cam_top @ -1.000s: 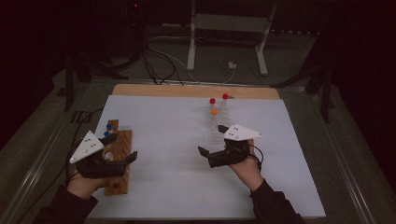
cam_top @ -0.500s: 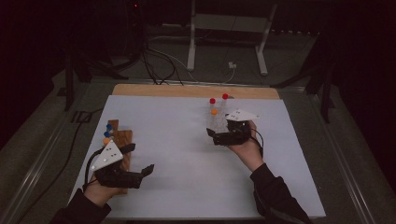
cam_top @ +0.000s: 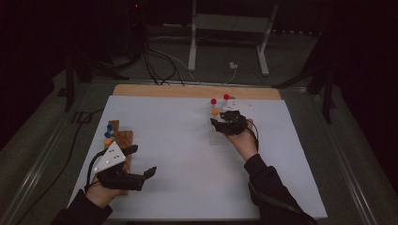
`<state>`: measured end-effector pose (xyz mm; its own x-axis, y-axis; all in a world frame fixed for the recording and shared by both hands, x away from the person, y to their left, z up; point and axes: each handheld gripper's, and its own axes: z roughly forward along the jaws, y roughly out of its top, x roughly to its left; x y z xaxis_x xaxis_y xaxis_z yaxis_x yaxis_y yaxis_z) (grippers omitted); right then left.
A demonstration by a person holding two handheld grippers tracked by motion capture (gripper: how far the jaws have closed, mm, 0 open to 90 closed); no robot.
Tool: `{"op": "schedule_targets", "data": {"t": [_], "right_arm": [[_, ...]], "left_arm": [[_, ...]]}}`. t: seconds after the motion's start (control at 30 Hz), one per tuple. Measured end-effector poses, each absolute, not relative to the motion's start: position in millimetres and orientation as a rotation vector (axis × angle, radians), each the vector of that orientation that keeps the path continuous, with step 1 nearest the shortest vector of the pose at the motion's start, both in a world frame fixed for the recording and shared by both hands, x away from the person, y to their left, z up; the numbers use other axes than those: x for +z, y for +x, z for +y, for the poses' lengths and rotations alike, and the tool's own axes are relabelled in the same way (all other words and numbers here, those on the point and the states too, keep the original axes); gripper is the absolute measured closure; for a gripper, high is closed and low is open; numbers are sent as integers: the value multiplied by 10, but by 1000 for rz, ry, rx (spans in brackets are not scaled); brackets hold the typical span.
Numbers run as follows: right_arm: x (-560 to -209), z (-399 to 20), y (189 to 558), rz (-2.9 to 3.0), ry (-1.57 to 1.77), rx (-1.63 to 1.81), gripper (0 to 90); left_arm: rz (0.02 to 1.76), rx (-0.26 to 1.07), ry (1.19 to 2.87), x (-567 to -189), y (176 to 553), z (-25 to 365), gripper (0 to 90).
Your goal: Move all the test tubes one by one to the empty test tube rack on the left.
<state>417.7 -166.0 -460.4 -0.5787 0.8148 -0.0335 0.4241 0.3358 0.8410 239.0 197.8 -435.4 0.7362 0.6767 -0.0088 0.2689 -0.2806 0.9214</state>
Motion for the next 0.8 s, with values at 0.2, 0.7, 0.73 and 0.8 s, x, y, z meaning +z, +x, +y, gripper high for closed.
{"op": "schedule_targets", "data": {"t": [0.2, 0.7, 0.73, 0.8], "right_arm": [[-4645, -1606, 4261, 2166, 1111, 1131, 620], [-4582, -1590, 4259, 2154, 1098, 1109, 746], [-4555, -1596, 4249, 2148, 1094, 1116, 746], [-4497, -1603, 4220, 2134, 1077, 1121, 746]], "left_arm": [[730, 476, 1864, -4351, 2393, 1987, 51], [737, 465, 1875, -4365, 2416, 1971, 51], [737, 464, 1876, -4365, 2418, 1970, 51], [734, 460, 1879, -4365, 2418, 1964, 51]]}}
